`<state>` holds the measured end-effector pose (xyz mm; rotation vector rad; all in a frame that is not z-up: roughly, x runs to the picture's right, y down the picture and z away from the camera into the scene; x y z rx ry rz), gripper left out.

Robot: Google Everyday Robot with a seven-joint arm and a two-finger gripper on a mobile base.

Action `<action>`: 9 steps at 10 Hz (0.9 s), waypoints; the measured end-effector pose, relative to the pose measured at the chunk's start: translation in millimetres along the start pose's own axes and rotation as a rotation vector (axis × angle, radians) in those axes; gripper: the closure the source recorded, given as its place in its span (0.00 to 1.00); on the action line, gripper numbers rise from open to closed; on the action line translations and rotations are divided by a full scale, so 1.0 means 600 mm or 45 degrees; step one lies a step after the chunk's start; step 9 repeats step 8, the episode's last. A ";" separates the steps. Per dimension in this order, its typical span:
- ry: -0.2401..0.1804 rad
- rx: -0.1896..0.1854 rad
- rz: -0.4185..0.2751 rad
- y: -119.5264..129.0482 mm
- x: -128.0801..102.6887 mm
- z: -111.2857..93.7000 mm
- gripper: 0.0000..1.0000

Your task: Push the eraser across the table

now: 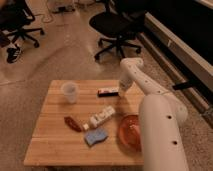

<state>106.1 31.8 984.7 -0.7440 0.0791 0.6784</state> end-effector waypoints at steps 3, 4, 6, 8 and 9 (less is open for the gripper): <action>-0.013 -0.015 -0.063 0.018 -0.027 0.002 1.00; -0.016 -0.020 -0.080 0.022 -0.033 0.001 1.00; -0.020 -0.032 -0.111 0.029 -0.039 -0.002 1.00; -0.017 -0.064 -0.146 0.035 -0.044 -0.003 1.00; -0.017 -0.064 -0.146 0.035 -0.044 -0.003 1.00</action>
